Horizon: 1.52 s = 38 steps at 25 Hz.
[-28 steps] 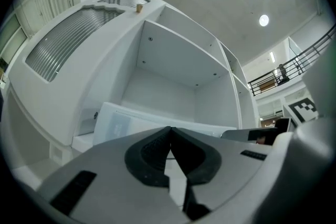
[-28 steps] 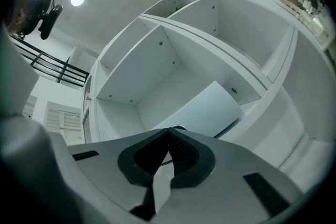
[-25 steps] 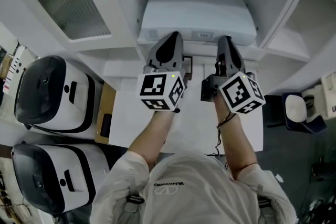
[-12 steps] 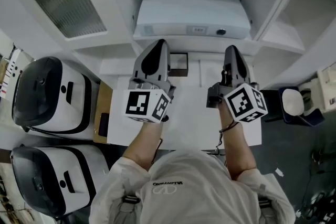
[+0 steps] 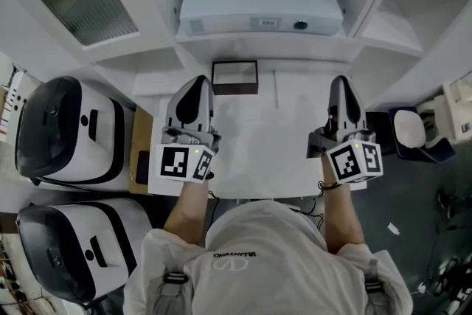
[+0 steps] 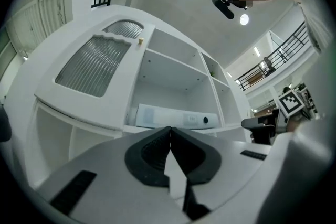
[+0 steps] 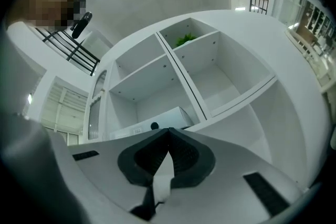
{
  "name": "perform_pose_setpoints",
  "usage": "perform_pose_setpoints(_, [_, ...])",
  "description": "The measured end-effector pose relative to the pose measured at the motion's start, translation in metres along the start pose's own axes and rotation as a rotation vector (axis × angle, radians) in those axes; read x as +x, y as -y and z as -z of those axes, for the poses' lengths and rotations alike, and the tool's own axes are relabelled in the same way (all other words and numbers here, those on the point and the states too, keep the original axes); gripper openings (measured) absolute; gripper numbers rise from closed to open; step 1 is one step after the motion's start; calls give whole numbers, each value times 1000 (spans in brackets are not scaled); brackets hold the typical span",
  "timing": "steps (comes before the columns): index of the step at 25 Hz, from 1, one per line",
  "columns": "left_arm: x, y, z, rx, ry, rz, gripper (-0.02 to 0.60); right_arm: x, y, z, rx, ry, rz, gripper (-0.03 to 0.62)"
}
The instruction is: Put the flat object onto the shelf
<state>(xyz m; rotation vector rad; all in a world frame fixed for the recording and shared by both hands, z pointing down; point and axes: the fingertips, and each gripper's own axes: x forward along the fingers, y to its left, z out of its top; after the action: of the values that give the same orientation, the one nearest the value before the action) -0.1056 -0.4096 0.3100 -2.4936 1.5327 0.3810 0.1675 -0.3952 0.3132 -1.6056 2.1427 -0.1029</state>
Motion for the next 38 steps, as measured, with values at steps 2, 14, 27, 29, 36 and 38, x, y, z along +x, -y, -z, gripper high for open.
perform_pose_setpoints(2, [-10,-4,7,0,-15,-21,5,-10,7,5,-18,-15,6,11])
perform_pose_setpoints(14, [-41,-25,19,-11,-63,-117,5,-26,9,17,-3,-49,2,11])
perform_pose_setpoints(27, [-40,-24,17,-17,-58,-125,5,-26,10,27,19,-85,-4,9])
perform_pose_setpoints(29, [-39,-24,17,-20,-59,-124,5,-26,10,26,19,-83,-5,9])
perform_pose_setpoints(36, [-35,-24,17,-31,-58,-123,5,-24,13,25,23,-82,2,9])
perform_pose_setpoints(38, [-34,-23,18,-33,-60,-122,5,-24,13,25,27,-81,1,9])
